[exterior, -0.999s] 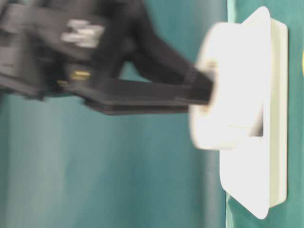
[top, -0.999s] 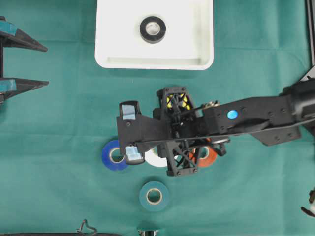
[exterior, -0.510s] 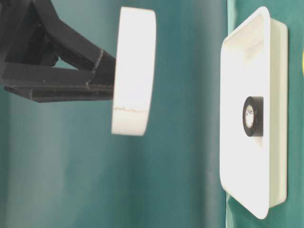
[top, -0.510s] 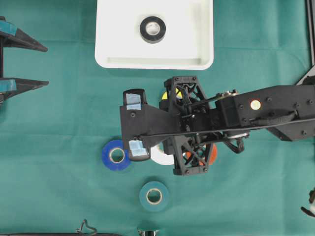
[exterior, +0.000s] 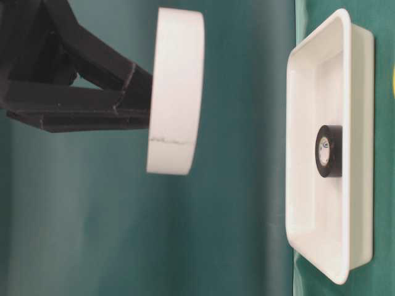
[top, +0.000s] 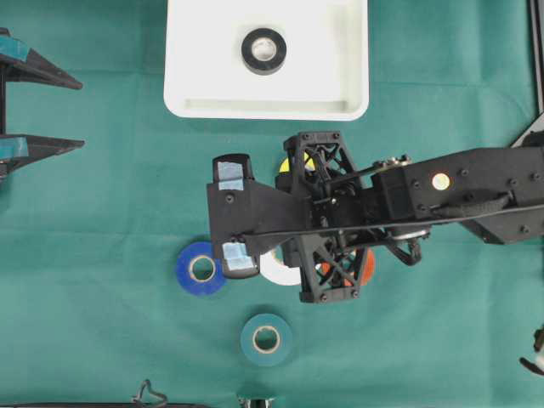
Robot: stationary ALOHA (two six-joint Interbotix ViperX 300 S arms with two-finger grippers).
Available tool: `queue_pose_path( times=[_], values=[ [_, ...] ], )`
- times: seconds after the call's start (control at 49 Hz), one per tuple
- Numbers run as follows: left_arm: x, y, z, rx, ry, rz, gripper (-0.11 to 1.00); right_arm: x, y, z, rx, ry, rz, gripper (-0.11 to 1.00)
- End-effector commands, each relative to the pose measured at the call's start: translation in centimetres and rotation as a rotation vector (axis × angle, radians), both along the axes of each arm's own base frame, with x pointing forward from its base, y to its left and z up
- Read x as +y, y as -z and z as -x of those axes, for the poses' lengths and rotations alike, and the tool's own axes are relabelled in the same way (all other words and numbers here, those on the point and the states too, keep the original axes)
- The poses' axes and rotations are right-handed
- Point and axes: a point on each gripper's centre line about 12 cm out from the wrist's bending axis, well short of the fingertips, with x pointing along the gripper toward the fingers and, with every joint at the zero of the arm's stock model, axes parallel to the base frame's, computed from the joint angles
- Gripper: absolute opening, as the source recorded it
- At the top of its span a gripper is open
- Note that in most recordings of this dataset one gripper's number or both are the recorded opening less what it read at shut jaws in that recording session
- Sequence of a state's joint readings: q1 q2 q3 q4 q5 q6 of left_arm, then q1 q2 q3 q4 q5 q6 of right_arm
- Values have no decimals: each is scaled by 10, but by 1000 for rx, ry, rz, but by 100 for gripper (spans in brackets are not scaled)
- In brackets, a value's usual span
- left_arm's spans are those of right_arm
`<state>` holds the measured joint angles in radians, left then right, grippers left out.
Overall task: Pick up the tape from a random location and place it into the white case.
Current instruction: 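Lift the white tape roll with the right gripper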
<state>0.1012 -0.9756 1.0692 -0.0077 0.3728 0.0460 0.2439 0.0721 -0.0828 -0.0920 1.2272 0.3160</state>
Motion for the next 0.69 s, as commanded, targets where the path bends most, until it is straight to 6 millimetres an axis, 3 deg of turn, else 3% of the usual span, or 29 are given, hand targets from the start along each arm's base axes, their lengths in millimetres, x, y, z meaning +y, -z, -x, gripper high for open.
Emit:
queue_pose_path(
  times=[0.0, 0.489, 0.673],
  values=[
    [1, -4, -2, -11, -4, 3, 96, 0, -24, 4, -63, 0, -15, 29],
    [1, -4, -2, -10, -4, 3, 96, -1, -23, 4, -63, 1, -9, 29],
    [1, -4, -2, -7, -4, 4, 96, -11, -22, 3, -65, 18, 29, 29]
  ],
)
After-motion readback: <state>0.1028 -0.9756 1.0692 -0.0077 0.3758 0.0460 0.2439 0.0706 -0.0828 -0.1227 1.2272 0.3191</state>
